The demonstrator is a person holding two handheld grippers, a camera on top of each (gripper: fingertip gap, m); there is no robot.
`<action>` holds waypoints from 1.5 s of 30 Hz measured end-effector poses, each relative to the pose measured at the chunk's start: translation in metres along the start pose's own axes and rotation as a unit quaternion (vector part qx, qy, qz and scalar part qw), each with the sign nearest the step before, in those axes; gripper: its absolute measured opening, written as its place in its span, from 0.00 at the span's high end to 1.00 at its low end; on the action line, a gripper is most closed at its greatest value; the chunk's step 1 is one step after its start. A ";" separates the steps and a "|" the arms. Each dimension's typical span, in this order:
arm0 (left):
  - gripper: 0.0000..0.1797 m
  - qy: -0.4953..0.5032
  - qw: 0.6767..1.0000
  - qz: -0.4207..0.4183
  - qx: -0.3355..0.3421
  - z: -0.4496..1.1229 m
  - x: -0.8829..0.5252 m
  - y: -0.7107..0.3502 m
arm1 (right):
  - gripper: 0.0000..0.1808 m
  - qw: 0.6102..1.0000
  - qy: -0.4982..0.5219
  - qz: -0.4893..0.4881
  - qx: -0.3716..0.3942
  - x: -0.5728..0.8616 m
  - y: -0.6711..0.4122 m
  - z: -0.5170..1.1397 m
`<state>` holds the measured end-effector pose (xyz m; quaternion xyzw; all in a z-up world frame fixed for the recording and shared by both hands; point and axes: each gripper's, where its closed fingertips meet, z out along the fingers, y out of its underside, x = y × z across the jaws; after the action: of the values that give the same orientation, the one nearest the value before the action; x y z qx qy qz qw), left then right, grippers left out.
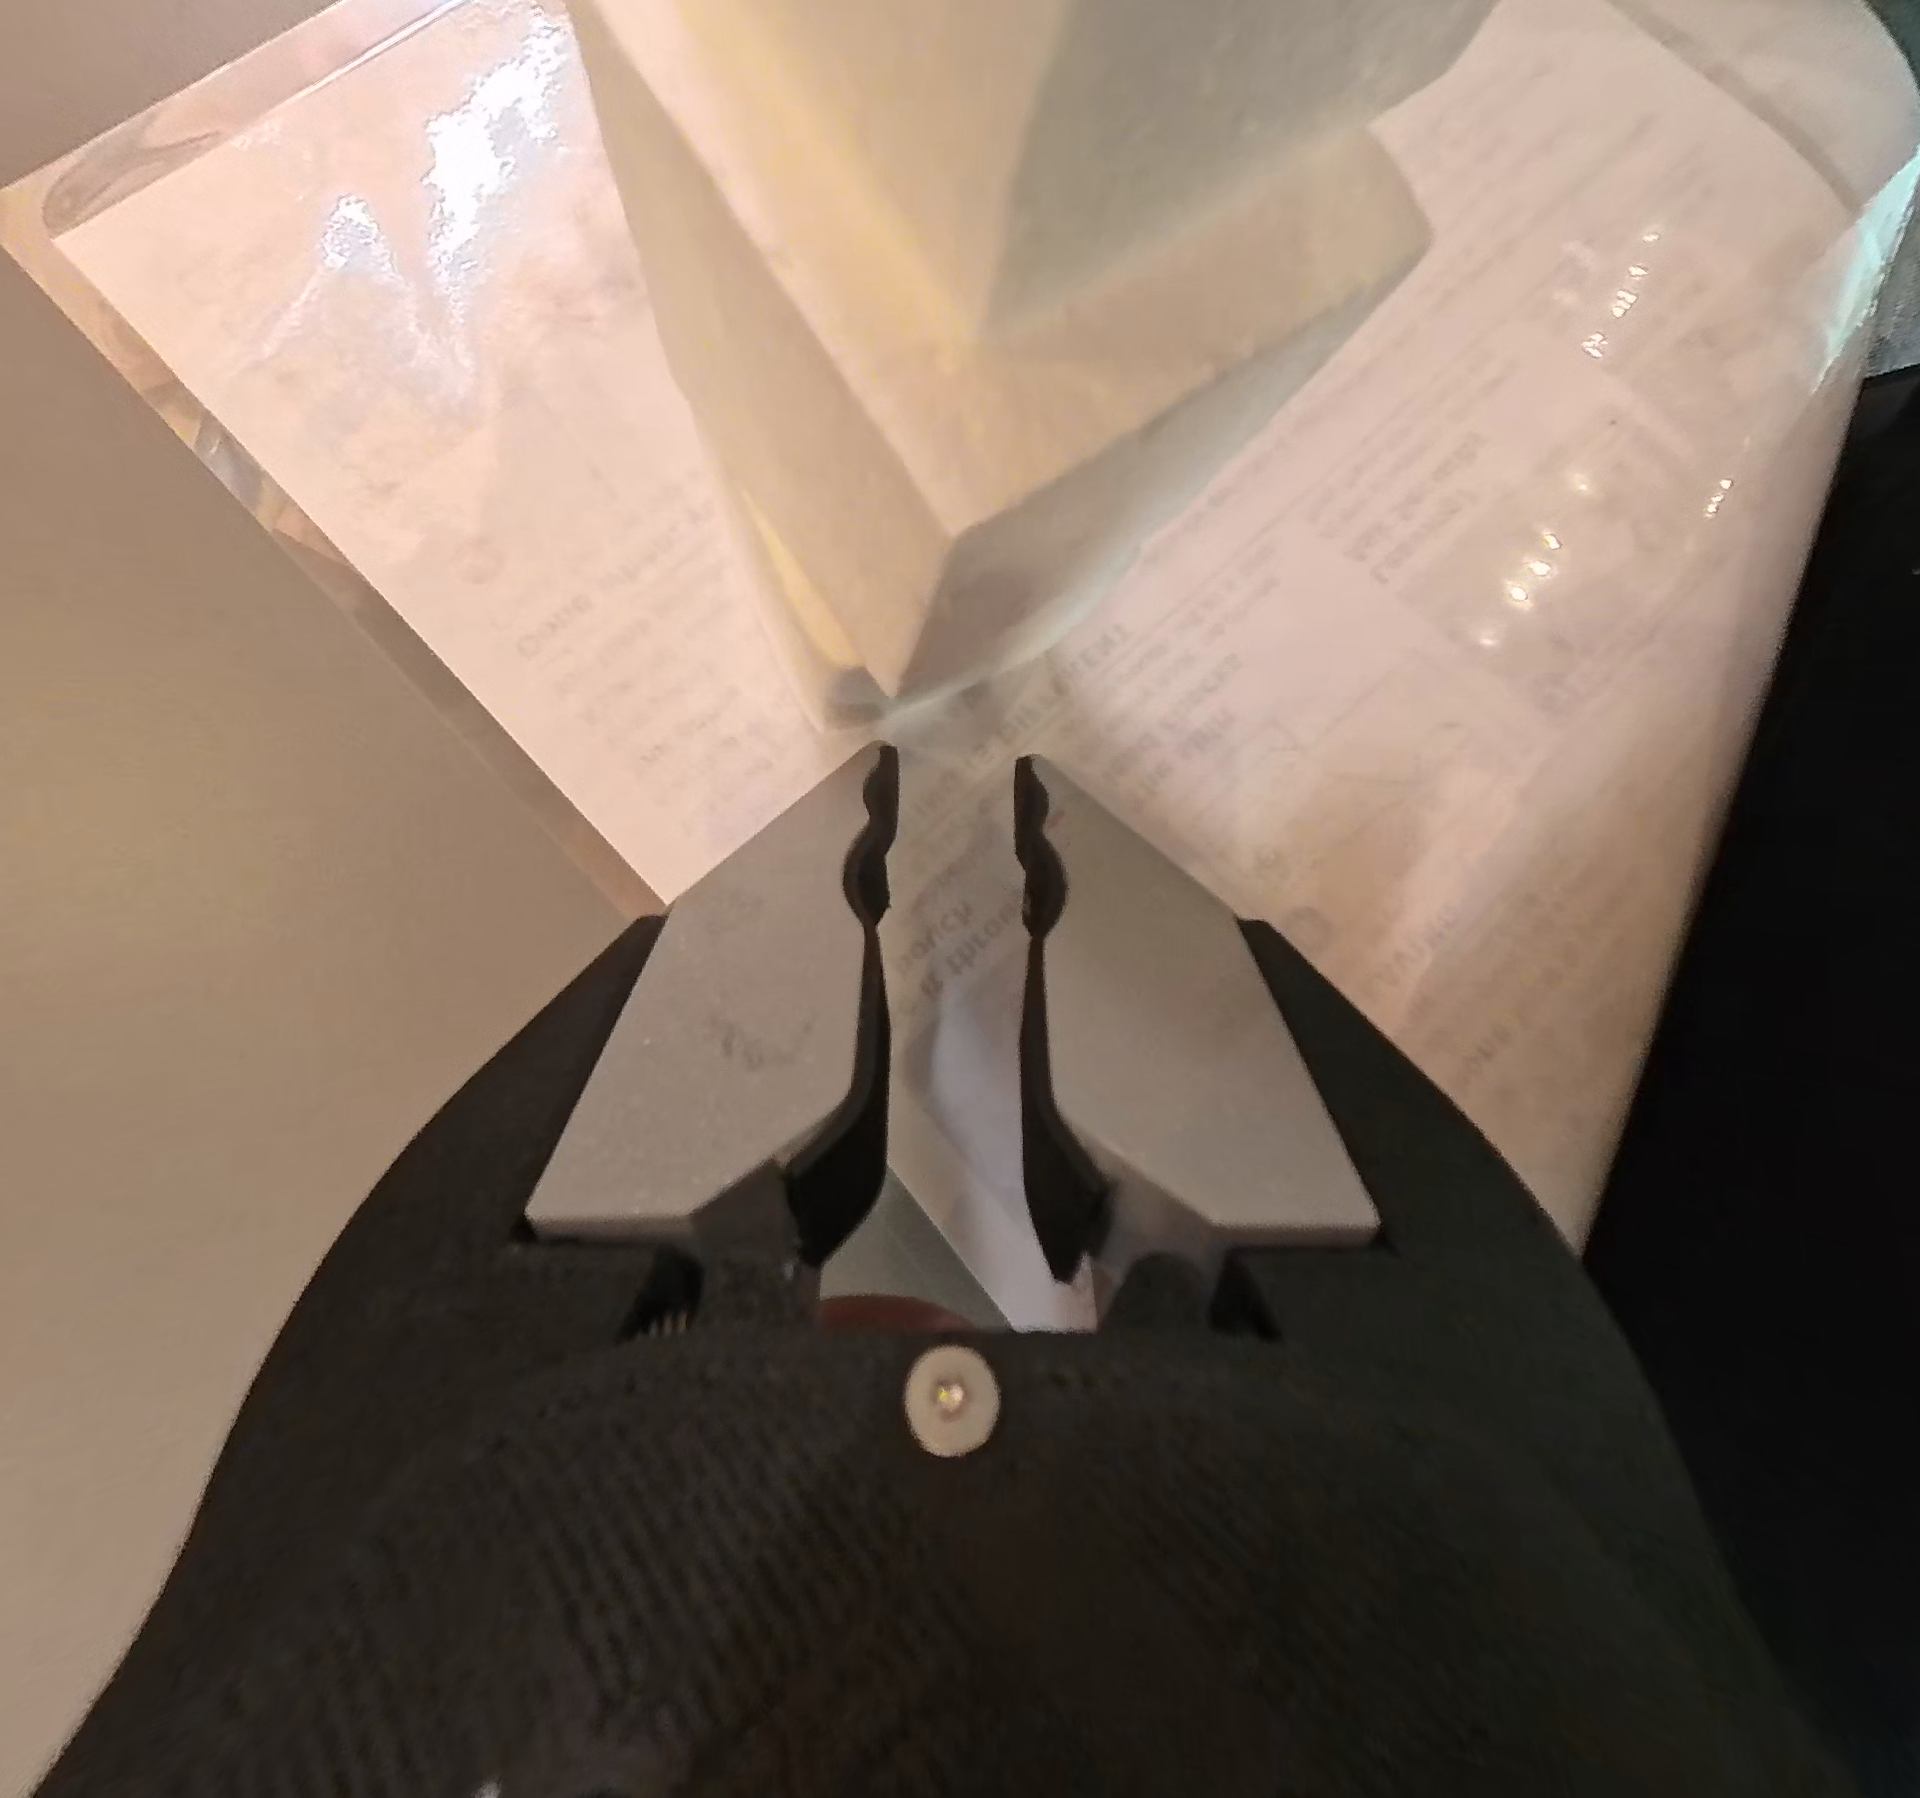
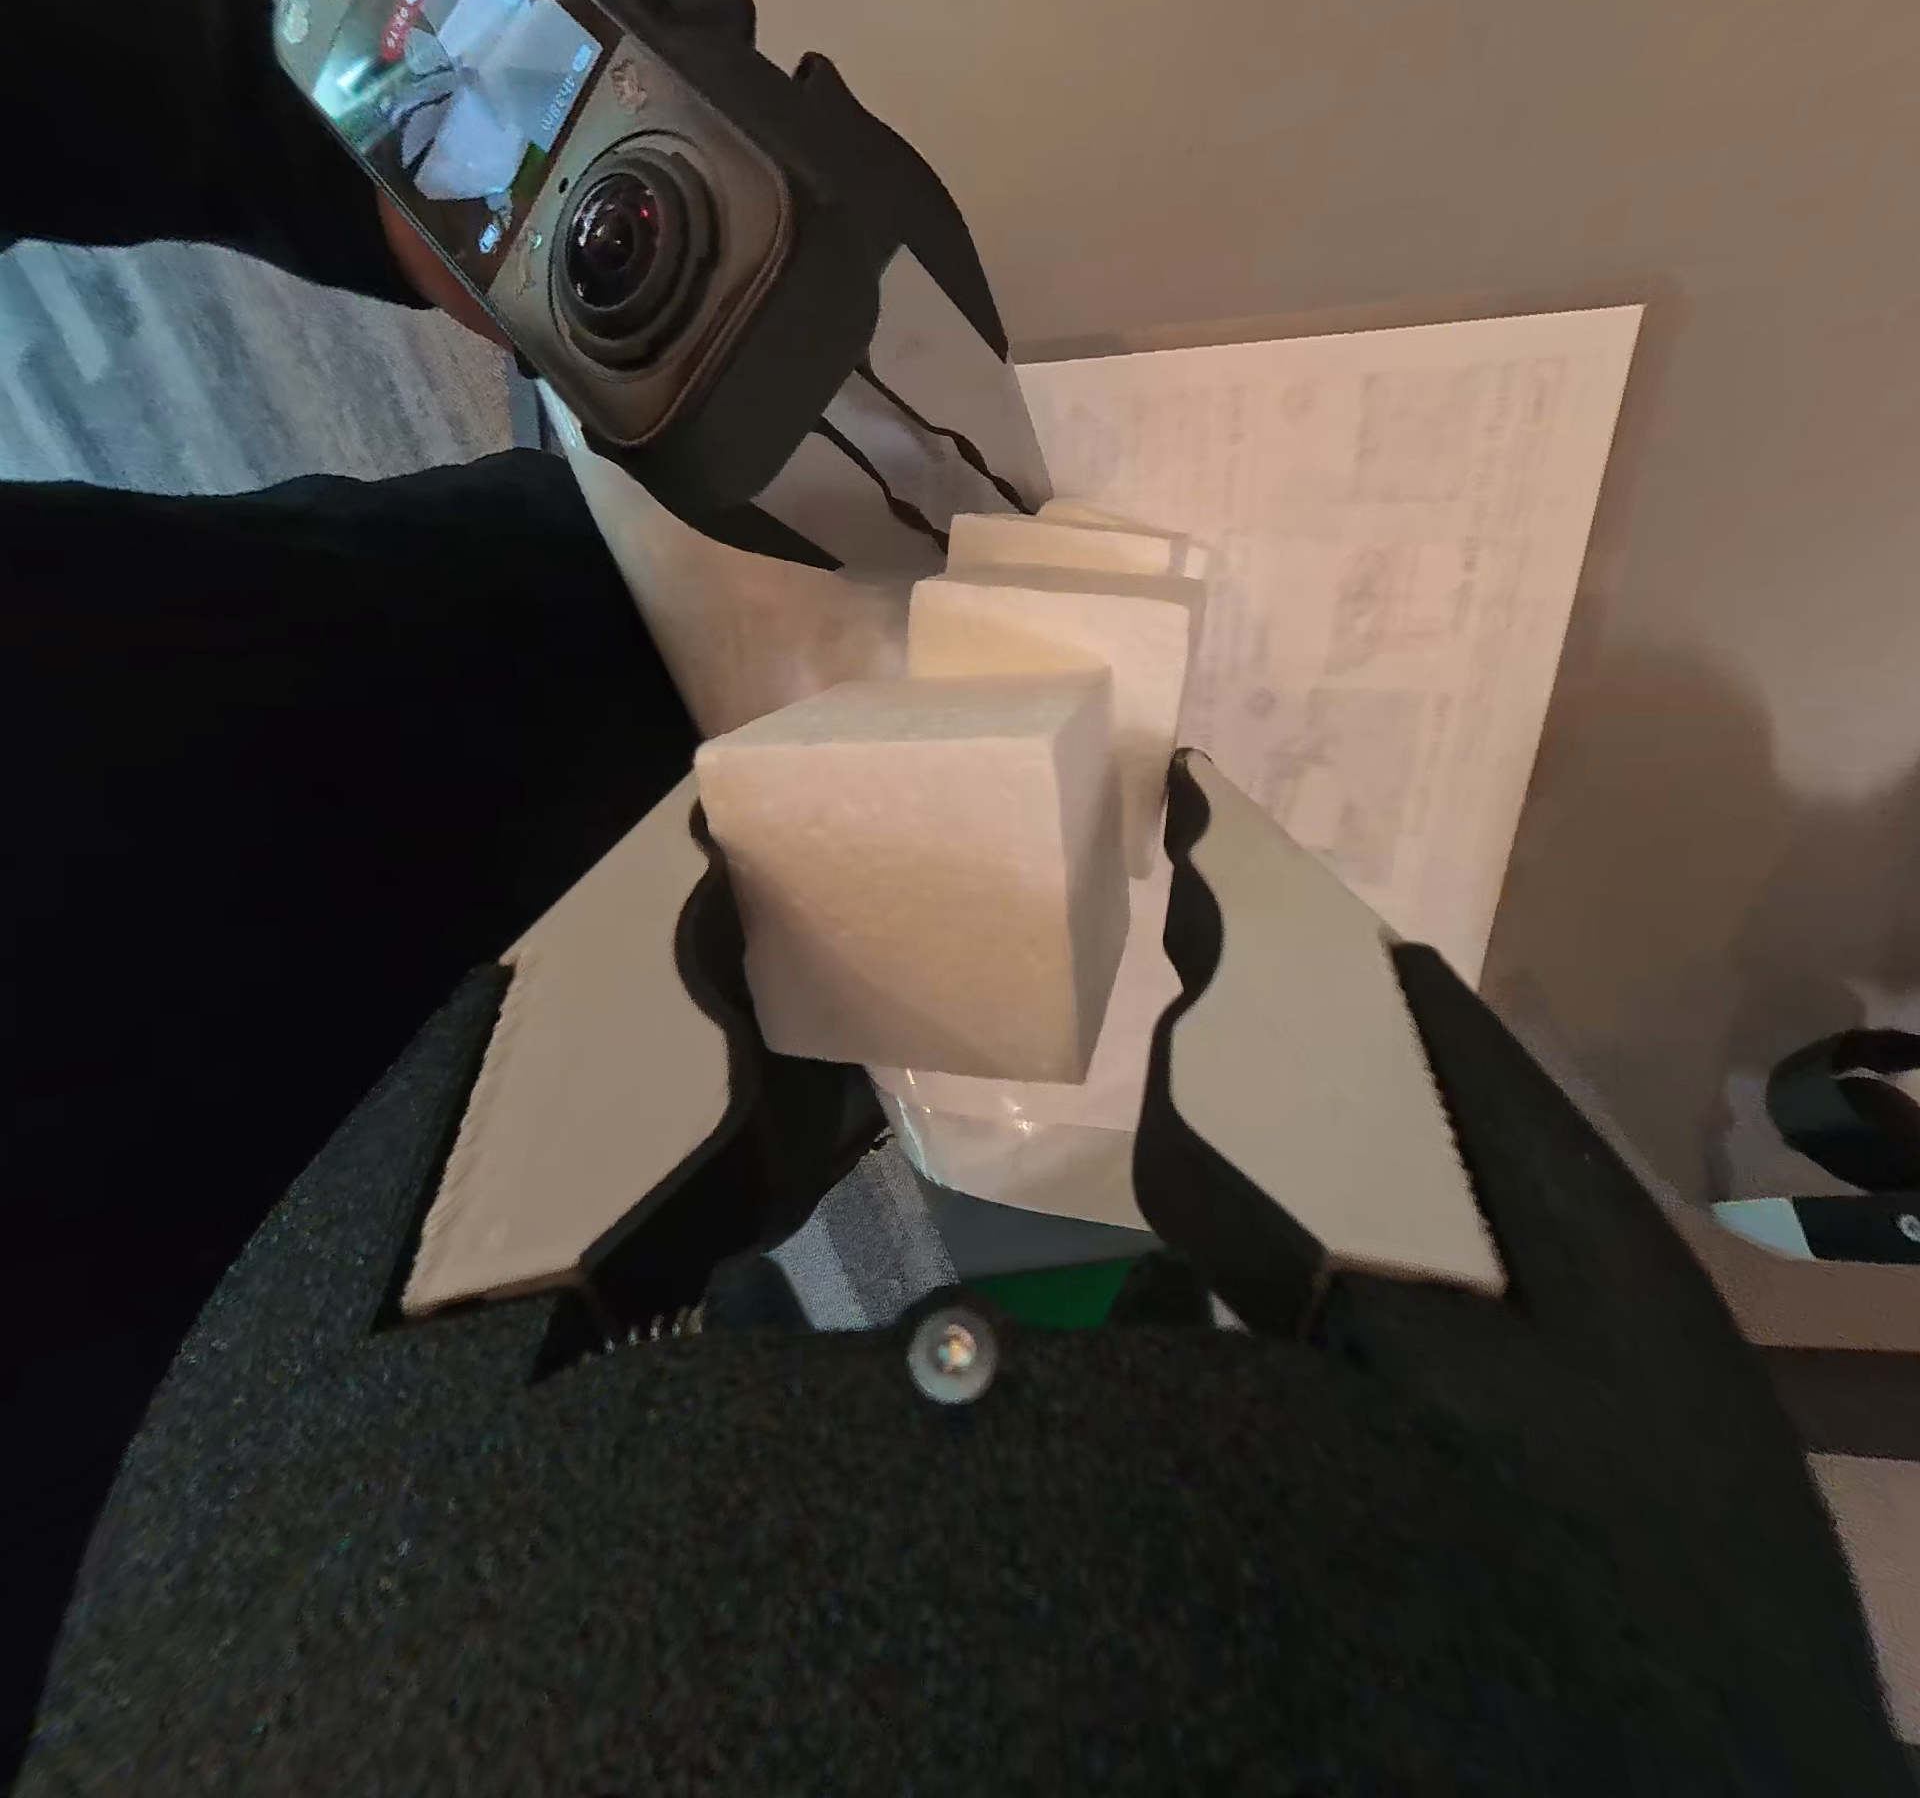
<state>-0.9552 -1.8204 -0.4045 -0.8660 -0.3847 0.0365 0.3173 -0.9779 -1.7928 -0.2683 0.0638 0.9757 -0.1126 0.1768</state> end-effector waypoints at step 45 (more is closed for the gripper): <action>0.89 -0.006 1.000 0.004 0.023 -0.001 0.000 0.000 | 0.75 0.955 0.078 0.005 0.286 0.015 -0.013 -0.073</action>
<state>-0.9549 -1.8203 -0.4039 -0.8600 -0.3817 0.0515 0.3348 -1.0179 -1.7862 -0.2042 0.1253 0.9131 -0.3806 0.0750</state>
